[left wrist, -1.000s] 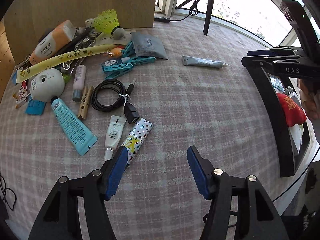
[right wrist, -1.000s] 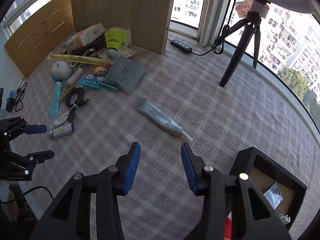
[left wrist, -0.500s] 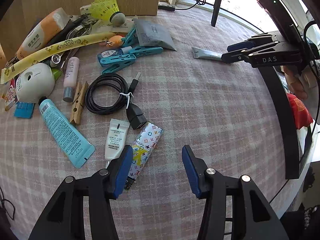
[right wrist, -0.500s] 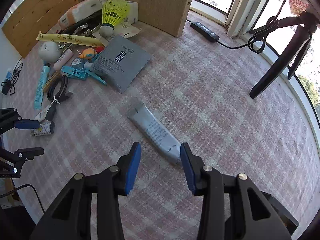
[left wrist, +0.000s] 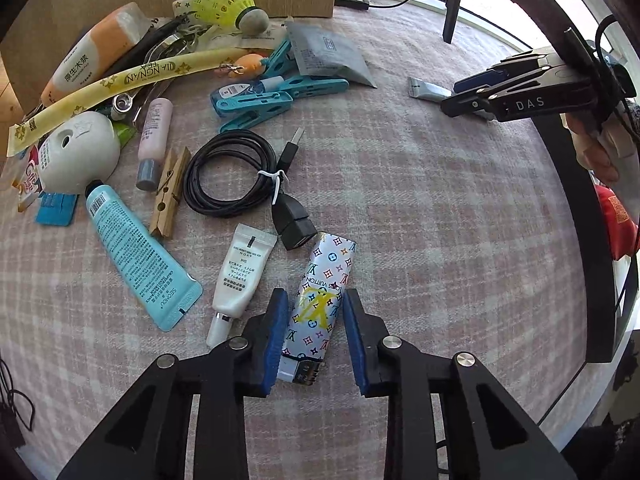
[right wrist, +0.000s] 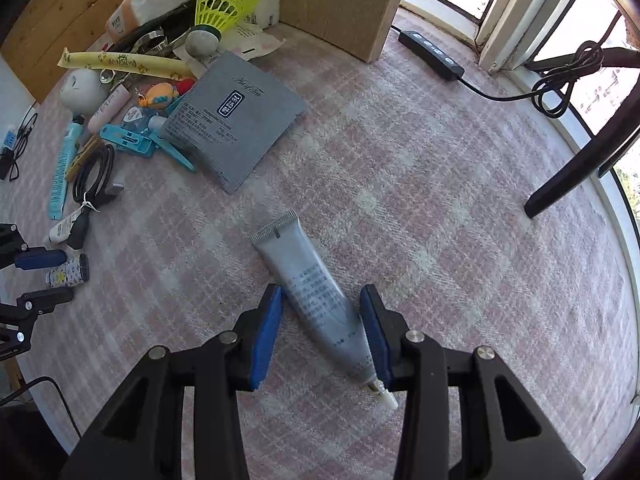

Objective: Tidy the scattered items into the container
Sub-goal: 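Grasp the grey tube with the right gripper while the left grasps the patterned lighter, then carry the grey tube and patterned lighter into the tray and release both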

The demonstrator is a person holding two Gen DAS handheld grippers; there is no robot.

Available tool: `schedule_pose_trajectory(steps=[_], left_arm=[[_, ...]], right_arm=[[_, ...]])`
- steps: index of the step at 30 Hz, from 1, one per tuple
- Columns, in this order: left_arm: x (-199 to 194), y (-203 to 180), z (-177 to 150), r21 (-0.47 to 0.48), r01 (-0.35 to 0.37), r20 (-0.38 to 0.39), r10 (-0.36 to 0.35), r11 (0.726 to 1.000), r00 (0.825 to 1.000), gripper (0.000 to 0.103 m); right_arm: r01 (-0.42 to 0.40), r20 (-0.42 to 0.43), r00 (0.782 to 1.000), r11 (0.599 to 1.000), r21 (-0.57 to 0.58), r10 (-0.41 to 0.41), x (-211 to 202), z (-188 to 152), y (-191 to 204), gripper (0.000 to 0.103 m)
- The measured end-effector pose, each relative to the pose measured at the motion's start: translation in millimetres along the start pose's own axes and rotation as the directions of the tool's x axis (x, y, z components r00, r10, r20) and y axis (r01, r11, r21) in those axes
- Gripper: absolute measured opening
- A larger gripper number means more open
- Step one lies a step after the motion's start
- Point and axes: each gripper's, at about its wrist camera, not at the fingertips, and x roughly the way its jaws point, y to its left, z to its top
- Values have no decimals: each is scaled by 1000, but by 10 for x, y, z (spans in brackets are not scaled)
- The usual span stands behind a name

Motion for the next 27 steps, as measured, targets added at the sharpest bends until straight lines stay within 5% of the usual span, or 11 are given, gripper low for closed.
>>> schedule_pose_trajectory(steps=[5, 19, 27], left_arm=[[24, -40, -87, -26, 2, 20, -2, 1000, 1000, 23], [-239, -343, -398, -71, 51, 83, -45, 996, 995, 22], [-467, -471, -174, -27, 54, 120, -51, 998, 991, 22]], right_arm=[[-18, -8, 1000, 999, 41, 18, -65, -62, -29, 25], [-57, 83, 996, 968, 243, 38, -379, -446, -44, 24], [-47, 126, 992, 950, 307, 8, -698, -568, -177, 24]])
